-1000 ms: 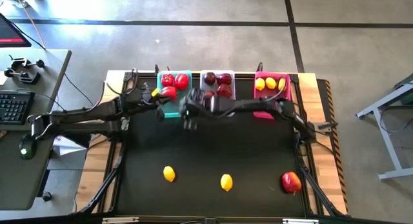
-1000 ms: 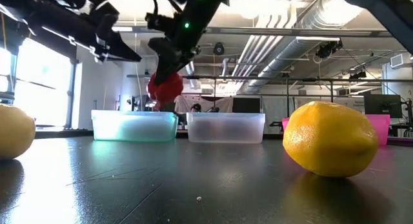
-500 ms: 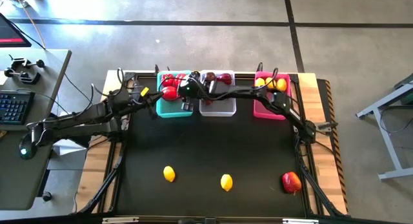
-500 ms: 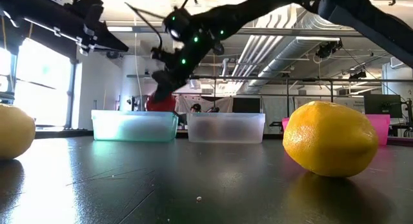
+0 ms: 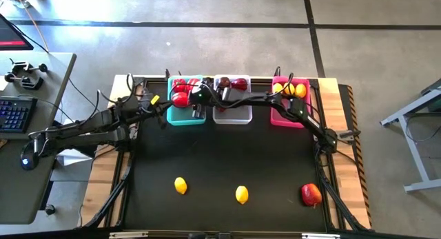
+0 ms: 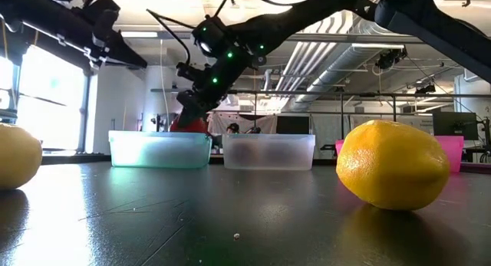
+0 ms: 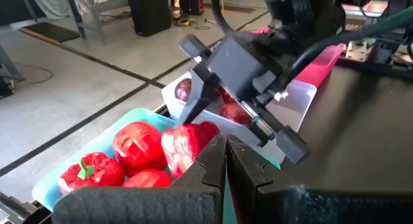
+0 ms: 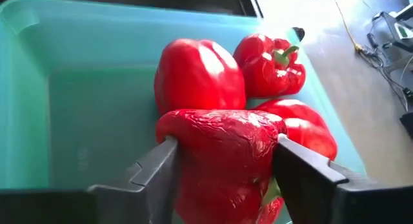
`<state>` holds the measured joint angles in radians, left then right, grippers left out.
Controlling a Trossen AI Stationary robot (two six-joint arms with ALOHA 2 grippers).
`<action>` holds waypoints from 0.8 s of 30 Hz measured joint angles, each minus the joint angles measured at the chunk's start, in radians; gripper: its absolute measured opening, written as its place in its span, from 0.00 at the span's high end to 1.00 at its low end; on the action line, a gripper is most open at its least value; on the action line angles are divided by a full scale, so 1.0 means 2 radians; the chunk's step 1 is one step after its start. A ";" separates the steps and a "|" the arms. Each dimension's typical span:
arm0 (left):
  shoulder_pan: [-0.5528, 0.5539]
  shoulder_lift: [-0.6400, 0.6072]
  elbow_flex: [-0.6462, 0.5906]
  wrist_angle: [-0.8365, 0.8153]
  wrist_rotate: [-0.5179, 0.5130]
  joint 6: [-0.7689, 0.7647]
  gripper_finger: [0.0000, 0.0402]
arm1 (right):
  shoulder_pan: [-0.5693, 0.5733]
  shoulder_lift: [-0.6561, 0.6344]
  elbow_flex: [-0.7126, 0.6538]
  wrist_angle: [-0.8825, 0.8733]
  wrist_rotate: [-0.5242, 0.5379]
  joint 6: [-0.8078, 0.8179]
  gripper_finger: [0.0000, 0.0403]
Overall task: Sort produce into baskets
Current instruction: Put the bell pepper into the green bin, then adjust the green bin
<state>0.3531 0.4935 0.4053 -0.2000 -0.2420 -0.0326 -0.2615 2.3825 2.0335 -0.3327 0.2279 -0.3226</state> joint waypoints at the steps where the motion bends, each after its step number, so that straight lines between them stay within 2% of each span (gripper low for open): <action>1: 0.000 0.000 0.000 -0.002 0.000 0.000 1.00 | 0.000 0.000 0.000 0.002 0.000 0.000 0.45; 8: 0.000 -0.001 0.000 -0.003 0.008 -0.002 1.00 | 0.000 0.000 0.000 0.013 0.002 0.008 0.31; 14: -0.003 -0.001 0.000 -0.003 0.044 -0.010 1.00 | 0.005 0.000 0.001 0.000 0.004 0.017 0.30; 16: -0.009 -0.001 0.000 -0.003 0.050 -0.012 1.00 | 0.011 0.000 0.009 -0.018 0.004 0.032 0.35; 18: -0.016 -0.001 0.000 -0.003 0.051 -0.020 1.00 | 0.020 -0.001 0.014 -0.027 0.005 0.053 0.44; 21: -0.027 -0.002 0.000 -0.003 0.051 -0.027 1.00 | 0.038 -0.002 0.008 -0.027 0.003 0.078 0.62; 24: -0.036 -0.002 0.000 0.005 0.049 -0.027 1.00 | 0.058 -0.001 -0.027 0.011 0.008 0.098 0.84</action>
<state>0.2802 0.4904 0.4053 -0.1906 -0.1441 -0.0874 -0.1456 2.3800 1.9798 -0.3113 0.2437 -0.1266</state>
